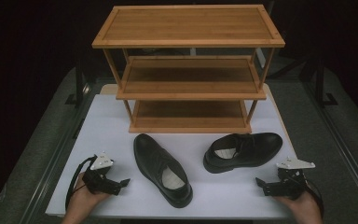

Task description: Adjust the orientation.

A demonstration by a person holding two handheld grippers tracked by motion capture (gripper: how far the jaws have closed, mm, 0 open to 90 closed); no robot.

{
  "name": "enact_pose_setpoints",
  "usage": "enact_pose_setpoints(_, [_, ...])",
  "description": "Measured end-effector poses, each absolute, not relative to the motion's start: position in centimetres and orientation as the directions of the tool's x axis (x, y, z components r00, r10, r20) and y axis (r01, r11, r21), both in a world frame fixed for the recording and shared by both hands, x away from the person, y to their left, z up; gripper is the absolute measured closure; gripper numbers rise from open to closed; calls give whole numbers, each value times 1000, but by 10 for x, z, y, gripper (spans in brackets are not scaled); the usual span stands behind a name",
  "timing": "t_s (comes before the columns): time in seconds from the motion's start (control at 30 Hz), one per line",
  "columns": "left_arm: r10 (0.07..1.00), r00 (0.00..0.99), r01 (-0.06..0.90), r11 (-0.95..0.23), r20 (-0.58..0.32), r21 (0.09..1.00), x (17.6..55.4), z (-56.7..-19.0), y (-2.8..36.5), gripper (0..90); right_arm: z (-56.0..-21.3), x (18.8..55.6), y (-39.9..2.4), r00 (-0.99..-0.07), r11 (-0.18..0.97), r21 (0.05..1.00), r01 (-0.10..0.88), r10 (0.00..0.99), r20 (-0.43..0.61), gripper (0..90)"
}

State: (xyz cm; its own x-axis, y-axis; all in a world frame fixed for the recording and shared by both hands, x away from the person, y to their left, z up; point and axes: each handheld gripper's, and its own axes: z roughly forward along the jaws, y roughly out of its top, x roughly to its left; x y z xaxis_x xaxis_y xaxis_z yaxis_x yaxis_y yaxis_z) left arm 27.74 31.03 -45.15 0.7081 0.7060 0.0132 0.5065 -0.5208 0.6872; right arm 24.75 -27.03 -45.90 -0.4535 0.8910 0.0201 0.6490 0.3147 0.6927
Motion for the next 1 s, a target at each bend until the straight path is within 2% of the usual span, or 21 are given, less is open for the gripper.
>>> enact_pose_setpoints(0.4, [703,711,499,-522,17,692,277,-451,310,4,-459,248,-270,-454,314,692,650,891,22,5])
enact_pose_setpoints(0.43, [693,721,485,-520,15,703,275,-450,311,42,-459,248,-270,-454,315,692,649,891,21,5])
enact_pose_setpoints(0.5, [676,736,464,-518,12,719,273,-449,312,176,-459,248,-270,-454,315,692,650,891,21,5])
enact_pose_setpoints(0.57, [666,746,455,-519,9,723,271,-447,313,247,-459,248,-270,-454,315,692,650,891,21,5])
enact_pose_setpoints(0.6, [666,746,455,-519,9,723,271,-447,313,310,-459,248,-270,-454,315,692,650,891,21,5])
enact_pose_setpoints(0.63, [658,753,451,-517,1,727,270,-446,313,310,-459,248,-270,-454,314,692,650,891,21,5])
enact_pose_setpoints(0.67, [653,757,451,-509,-11,733,269,-444,314,433,-459,248,-270,-454,315,692,649,891,21,5])
enact_pose_setpoints(0.83, [623,778,477,-499,-83,724,269,-435,307,898,-459,248,-270,-454,314,693,649,891,22,5])
enact_pose_setpoints(1.0, [608,790,473,-526,-76,707,271,-432,292,900,-459,248,-271,-454,314,692,650,891,23,5])
